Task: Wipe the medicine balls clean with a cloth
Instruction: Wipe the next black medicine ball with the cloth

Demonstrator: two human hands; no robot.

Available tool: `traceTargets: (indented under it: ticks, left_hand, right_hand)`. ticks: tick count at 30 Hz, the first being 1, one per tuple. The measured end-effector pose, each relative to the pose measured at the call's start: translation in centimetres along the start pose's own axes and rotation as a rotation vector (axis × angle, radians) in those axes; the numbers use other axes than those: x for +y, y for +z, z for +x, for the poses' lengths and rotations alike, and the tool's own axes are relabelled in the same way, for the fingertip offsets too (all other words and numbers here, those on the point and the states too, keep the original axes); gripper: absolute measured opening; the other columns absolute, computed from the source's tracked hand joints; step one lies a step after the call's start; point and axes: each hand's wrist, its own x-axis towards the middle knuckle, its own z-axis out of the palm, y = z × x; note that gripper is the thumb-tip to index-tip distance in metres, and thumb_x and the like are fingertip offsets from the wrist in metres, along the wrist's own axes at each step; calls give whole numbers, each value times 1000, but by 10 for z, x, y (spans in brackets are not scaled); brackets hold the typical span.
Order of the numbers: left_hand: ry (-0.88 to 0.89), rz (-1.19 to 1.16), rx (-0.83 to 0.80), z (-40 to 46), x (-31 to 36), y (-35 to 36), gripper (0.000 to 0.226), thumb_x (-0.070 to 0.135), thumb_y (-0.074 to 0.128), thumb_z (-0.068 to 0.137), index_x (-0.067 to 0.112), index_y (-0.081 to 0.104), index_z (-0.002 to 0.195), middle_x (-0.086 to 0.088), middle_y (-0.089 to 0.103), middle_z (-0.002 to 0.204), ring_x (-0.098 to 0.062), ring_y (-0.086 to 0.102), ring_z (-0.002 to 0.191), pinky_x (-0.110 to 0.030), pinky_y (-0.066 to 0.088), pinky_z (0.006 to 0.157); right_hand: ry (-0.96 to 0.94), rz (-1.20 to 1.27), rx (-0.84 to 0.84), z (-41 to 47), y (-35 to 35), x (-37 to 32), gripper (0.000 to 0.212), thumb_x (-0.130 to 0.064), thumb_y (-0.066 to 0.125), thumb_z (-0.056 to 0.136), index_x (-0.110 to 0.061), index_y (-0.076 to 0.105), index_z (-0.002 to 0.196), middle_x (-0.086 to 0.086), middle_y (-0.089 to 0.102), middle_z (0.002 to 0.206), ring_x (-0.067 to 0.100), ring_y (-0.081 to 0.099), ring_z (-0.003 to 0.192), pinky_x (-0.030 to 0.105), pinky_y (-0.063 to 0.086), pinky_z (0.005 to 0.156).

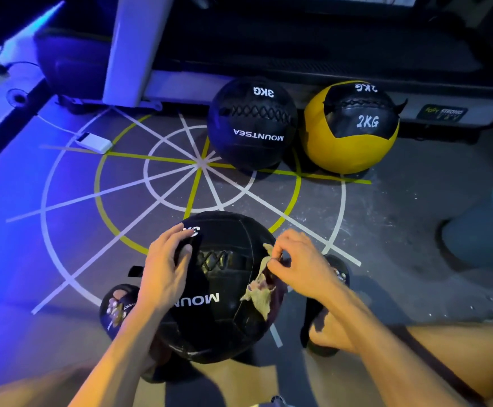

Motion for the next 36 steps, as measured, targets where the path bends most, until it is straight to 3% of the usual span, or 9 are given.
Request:
traceTargets:
  ticks: [3, 6, 9, 15, 21, 24, 29, 33, 36]
  left_hand:
    - [35, -62, 15, -7, 38, -1, 29, 45, 53, 104, 30, 67, 125, 20, 64, 126, -5, 58, 120, -36, 46, 104]
    - [21, -303, -236, -9, 75, -1, 43, 59, 62, 94, 37, 62, 131, 24, 64, 127, 1, 59, 122, -30, 46, 105]
    - [9, -486, -432, -5, 98, -3, 56, 58, 70, 86, 35, 58, 135, 15, 66, 129, -5, 61, 123, -36, 46, 108]
    - [117, -416, -331, -1, 108, -19, 27, 49, 64, 96, 23, 67, 91, 4, 69, 85, -19, 65, 83, -51, 52, 85]
    - [81, -313, -413, 6, 91, -53, 24, 46, 69, 95, 23, 70, 90, 10, 67, 79, -6, 60, 73, -32, 47, 73]
    - [36, -350, -403, 11, 82, -72, 8, 30, 72, 96, 22, 75, 95, 8, 74, 89, -5, 65, 84, -26, 49, 80]
    - [-18, -296, -282, 16, 76, -90, 7, 26, 78, 91, 33, 77, 92, 0, 78, 89, -12, 70, 82, -37, 55, 83]
    - [-134, -370, -156, 15, 87, -86, 23, 45, 86, 75, 25, 77, 80, -10, 74, 78, -16, 66, 70, -41, 54, 72]
    - [-117, -275, -150, 11, 106, -76, 15, 36, 85, 82, 26, 76, 77, 1, 73, 71, -9, 66, 65, -32, 55, 66]
  right_hand:
    - [-70, 101, -72, 7, -45, -31, 19, -28, 69, 90, -24, 58, 75, -12, 61, 108, 4, 56, 103, 29, 46, 89]
    - [-118, 129, -238, 11, -84, -67, 20, -29, 70, 91, -19, 61, 77, -11, 64, 73, 1, 53, 64, 20, 43, 64]
    - [-173, 176, -290, 11, -106, -91, 18, -29, 70, 94, -18, 64, 81, -10, 60, 67, 2, 49, 59, 16, 38, 60]
    - [-230, 361, -183, -1, -122, -95, 18, -20, 71, 95, -6, 67, 85, -1, 62, 70, 7, 52, 64, 17, 41, 61]
    - [-230, 359, -52, -7, -123, -71, 17, -33, 72, 92, -18, 70, 84, 15, 52, 65, 16, 42, 61, 32, 36, 59]
    - [-223, 243, -50, -6, -128, -56, 15, -32, 77, 88, -21, 72, 79, -8, 52, 57, 8, 43, 57, 31, 37, 58]
    - [-158, 169, -37, -7, -119, -48, 27, -43, 78, 85, -21, 67, 72, 1, 69, 67, 15, 59, 60, 39, 49, 63]
    - [-52, 236, -4, -10, -95, -63, 43, -45, 73, 88, -18, 56, 59, -7, 48, 49, 8, 39, 48, 29, 34, 53]
    - [67, 451, -85, -15, -71, -88, 37, -33, 73, 90, -8, 62, 66, -1, 52, 49, 13, 46, 46, 26, 36, 46]
